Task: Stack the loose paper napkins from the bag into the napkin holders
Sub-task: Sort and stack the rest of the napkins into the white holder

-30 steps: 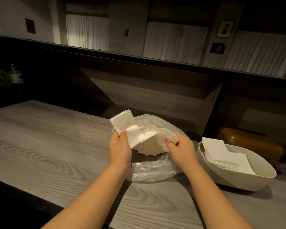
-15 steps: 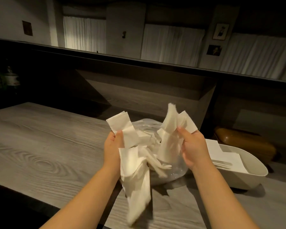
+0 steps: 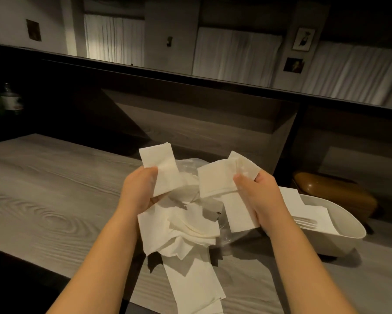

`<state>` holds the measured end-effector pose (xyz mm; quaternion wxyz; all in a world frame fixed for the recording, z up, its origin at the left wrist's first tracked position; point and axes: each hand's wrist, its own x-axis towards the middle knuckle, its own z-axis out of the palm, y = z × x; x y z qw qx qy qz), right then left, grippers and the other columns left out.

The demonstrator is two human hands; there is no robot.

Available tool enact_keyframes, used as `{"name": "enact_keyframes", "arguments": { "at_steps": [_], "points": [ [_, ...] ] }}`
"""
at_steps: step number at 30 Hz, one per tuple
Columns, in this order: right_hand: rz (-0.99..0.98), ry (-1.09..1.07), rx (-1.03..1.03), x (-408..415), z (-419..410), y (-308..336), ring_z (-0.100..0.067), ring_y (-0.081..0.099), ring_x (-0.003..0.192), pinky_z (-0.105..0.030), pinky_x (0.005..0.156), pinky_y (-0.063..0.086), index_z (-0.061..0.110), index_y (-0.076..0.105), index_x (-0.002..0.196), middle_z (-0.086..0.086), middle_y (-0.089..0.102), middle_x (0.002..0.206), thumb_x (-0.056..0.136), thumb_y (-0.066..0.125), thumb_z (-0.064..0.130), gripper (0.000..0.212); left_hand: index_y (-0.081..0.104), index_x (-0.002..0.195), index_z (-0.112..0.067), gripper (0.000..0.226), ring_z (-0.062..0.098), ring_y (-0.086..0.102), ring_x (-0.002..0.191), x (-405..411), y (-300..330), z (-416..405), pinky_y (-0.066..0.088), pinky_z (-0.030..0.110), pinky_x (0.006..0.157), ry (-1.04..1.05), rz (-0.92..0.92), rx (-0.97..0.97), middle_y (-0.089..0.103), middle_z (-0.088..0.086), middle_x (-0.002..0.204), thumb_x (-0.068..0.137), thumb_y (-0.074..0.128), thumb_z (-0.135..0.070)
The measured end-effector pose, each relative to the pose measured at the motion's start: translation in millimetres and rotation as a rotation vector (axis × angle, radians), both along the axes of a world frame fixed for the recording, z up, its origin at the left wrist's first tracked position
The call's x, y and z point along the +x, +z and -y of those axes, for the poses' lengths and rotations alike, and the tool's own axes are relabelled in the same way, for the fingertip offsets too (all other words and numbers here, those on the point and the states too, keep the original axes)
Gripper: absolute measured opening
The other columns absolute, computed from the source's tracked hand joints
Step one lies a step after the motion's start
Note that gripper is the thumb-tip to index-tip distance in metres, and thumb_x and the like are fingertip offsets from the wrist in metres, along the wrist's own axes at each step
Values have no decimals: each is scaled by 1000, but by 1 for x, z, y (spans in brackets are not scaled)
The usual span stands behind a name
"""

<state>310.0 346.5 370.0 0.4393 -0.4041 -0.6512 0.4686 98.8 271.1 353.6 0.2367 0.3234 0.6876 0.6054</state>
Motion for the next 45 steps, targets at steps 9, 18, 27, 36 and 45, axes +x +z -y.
{"name": "enact_keyframes", "arguments": {
  "at_steps": [9, 18, 27, 36, 45],
  "points": [
    [-53, 331, 12, 9, 8, 13, -17, 73, 89, -25, 66, 58, 18, 67, 113, 3, 76, 97, 84, 70, 15, 29, 70, 104, -15, 19, 26, 65, 97, 8, 39, 5, 56, 41, 80, -285, -46, 7, 69, 7, 102, 97, 53, -12],
    [287, 220, 153, 18, 10, 23, 0, 70, 78, -17, 60, 52, 35, 66, 105, 21, 73, 88, 85, 75, 26, 23, 61, 111, -18, 27, 22, 67, 89, 52, 30, 9, 53, 31, 65, -588, 312, -212, 69, 8, 98, 97, 52, -40],
    [237, -216, 245, 48, 13, 22, -11, 47, 60, -26, 56, 38, 7, 61, 79, -4, 51, 66, 98, 57, 30, 30, 54, 121, -22, 28, 27, 66, 104, 82, 5, 24, 58, 36, 83, -668, 359, -162, 65, 10, 114, 95, 61, -30],
    [11, -413, 184, 53, 28, 24, -15, 43, 64, -26, 56, 33, 10, 50, 74, -6, 47, 70, 101, 51, 31, 34, 57, 124, -21, 24, 28, 66, 100, 140, -11, 26, 58, 45, 87, -385, 705, 60, 69, 9, 108, 102, 49, -24],
    [-23, -552, 261, 27, 33, -11, -9, 51, 69, -18, 59, 37, 17, 50, 81, 5, 54, 76, 101, 49, 33, 25, 64, 118, -24, 24, 22, 69, 104, 177, -19, 30, 59, 39, 84, -490, 743, 154, 74, 2, 109, 99, 55, -34]
  ]
}}
